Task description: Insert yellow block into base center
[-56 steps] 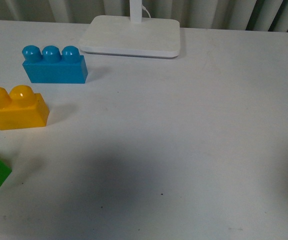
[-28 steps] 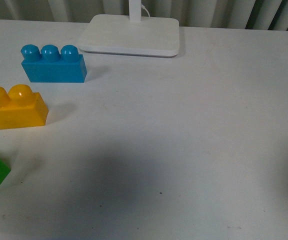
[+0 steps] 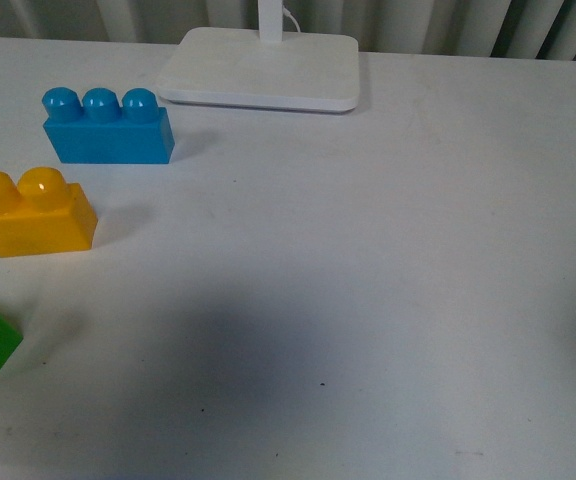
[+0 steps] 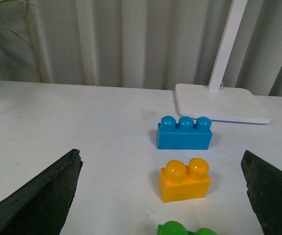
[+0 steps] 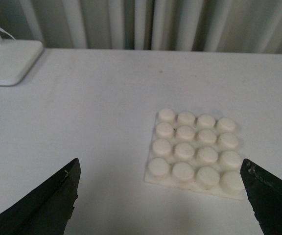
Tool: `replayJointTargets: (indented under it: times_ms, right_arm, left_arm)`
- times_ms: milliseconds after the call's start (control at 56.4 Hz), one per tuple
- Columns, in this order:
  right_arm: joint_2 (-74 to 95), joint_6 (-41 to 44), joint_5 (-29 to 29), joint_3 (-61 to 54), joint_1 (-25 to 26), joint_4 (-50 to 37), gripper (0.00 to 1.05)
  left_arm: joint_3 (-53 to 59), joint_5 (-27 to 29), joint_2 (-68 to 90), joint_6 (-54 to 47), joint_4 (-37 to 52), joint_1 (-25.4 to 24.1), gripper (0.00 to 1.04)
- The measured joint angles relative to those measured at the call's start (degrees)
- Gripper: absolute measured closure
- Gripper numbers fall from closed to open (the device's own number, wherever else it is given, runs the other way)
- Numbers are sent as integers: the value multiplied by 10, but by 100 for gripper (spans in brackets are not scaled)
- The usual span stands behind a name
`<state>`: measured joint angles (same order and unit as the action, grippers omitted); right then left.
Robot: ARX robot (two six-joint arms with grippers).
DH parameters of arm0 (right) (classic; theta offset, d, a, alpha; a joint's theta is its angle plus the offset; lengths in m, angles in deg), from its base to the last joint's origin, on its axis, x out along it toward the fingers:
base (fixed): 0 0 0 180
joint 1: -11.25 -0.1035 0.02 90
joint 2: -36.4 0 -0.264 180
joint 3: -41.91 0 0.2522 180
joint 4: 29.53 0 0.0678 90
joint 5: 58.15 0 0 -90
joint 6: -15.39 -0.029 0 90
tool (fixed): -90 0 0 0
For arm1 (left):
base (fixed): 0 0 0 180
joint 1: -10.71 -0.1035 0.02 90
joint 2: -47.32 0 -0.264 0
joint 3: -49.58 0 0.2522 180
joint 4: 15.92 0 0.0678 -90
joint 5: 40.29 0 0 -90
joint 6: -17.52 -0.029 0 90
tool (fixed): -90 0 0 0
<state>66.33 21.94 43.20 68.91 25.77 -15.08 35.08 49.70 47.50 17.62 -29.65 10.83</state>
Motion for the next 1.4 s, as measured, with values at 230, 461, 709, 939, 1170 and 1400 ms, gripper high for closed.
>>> replayJointTargets:
  times_ms: [230,461,709,939,1170,1400]
  right_arm:
    - [389,107,4,165,99,-44,9]
    - [533,152,3,261,116,-3,9]
    - [611,160,2,302,116,-2,9]
    - [632,151,-4,317,102,-5,9]
    - [661,151,-9,336,96,-8,9]
    - [671,157,3,343,92,13,9]
  left_arm:
    - [0,0,0,0,0,0,6]
    - [0,0,0,0,0,0,6]
    - [0,0,0,0,0,0,6]
    - [0,0,0,0,0,0,6]
    - [0,0,0,0,0,0,6]
    - [0,0,0,0,0,0,6]
